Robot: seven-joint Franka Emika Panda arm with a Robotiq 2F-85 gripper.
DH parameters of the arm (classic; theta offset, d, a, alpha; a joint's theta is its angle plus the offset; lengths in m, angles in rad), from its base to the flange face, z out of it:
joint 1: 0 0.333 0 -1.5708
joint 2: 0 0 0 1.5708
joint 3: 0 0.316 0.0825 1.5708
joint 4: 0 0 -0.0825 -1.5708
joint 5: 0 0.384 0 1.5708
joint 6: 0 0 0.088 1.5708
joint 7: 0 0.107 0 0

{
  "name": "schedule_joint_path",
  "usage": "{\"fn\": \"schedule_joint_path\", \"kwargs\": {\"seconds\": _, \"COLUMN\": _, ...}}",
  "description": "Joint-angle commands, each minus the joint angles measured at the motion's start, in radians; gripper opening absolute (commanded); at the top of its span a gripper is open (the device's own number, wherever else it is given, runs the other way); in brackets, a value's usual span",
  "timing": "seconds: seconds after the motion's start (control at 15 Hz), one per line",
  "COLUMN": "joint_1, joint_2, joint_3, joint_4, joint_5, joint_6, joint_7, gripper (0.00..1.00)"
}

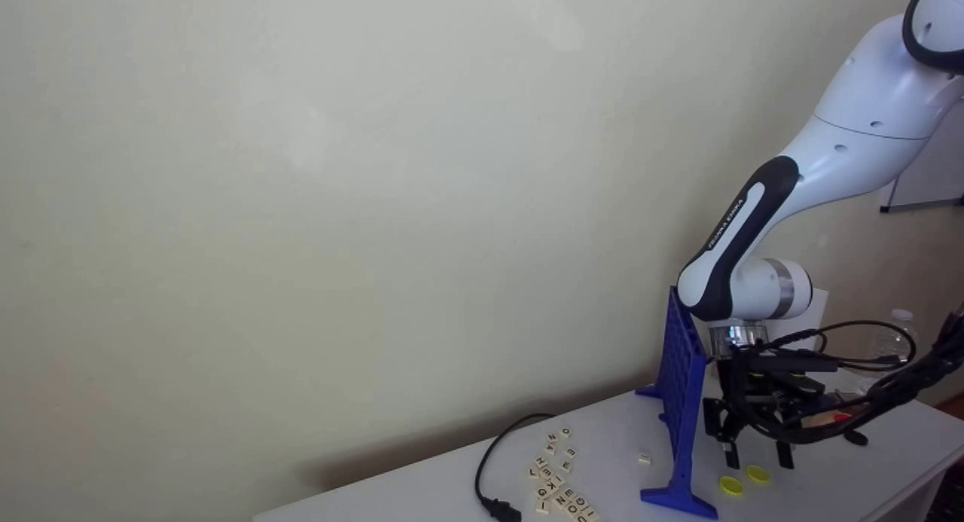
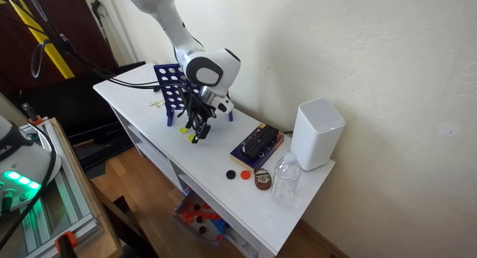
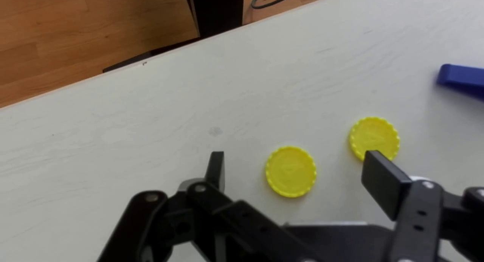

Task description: Put the yellow circular object inside the blue frame

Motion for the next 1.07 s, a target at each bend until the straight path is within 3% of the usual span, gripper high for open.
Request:
{"fn": "schedule_joint_path", "kwargs": {"seconds": 0.0, "joint_1": 0.017, "joint_2": 0.044, "joint_3": -0.011, "joint_4": 0.032, "joint_5": -0.031, "joint_6": -0.017, "joint_7": 0.031, "gripper": 0.85}}
{"fn": "schedule_joint_path", "kwargs": {"seconds": 0.27, "joint_1": 0.015, "joint_2": 0.046, "joint_3": -0.01, "joint_4": 0.031, "joint_5": -0.032, "joint_6": -0.021, "joint_7": 0.028, "gripper": 0.8}}
{"fn": "schedule_joint_path", "kwargs": {"seconds": 0.33, "joint_1": 0.014, "joint_2": 0.047, "joint_3": -0.011, "joint_4": 0.031, "joint_5": -0.032, "joint_6": -0.021, "joint_7": 0.028, "gripper": 0.73}}
{"fn": "schedule_joint_path", "kwargs": {"seconds": 0.4, "joint_1": 0.014, "joint_2": 0.047, "joint_3": -0.011, "joint_4": 0.031, "joint_5": -0.033, "joint_6": -0.021, "joint_7": 0.028, "gripper": 0.55}}
{"fn": "schedule_joint_path", "kwargs": {"seconds": 0.47, "joint_1": 0.013, "joint_2": 0.047, "joint_3": -0.012, "joint_4": 0.031, "joint_5": -0.033, "joint_6": -0.019, "joint_7": 0.028, "gripper": 0.52}}
{"fn": "schedule_joint_path", "kwargs": {"seconds": 0.73, "joint_1": 0.014, "joint_2": 0.047, "joint_3": -0.015, "joint_4": 0.03, "joint_5": -0.036, "joint_6": -0.016, "joint_7": 0.03, "gripper": 0.22}}
{"fn": "schedule_joint_path", "kwargs": {"seconds": 0.8, "joint_1": 0.015, "joint_2": 0.048, "joint_3": -0.016, "joint_4": 0.03, "joint_5": -0.037, "joint_6": -0.015, "joint_7": 0.032, "gripper": 0.31}}
{"fn": "schedule_joint_path", "kwargs": {"seconds": 0.87, "joint_1": 0.016, "joint_2": 0.047, "joint_3": -0.017, "joint_4": 0.03, "joint_5": -0.038, "joint_6": -0.018, "joint_7": 0.034, "gripper": 0.53}}
{"fn": "schedule_joint_path", "kwargs": {"seconds": 1.0, "joint_1": 0.016, "joint_2": 0.048, "joint_3": -0.018, "joint_4": 0.031, "joint_5": -0.04, "joint_6": -0.018, "joint_7": 0.036, "gripper": 0.64}}
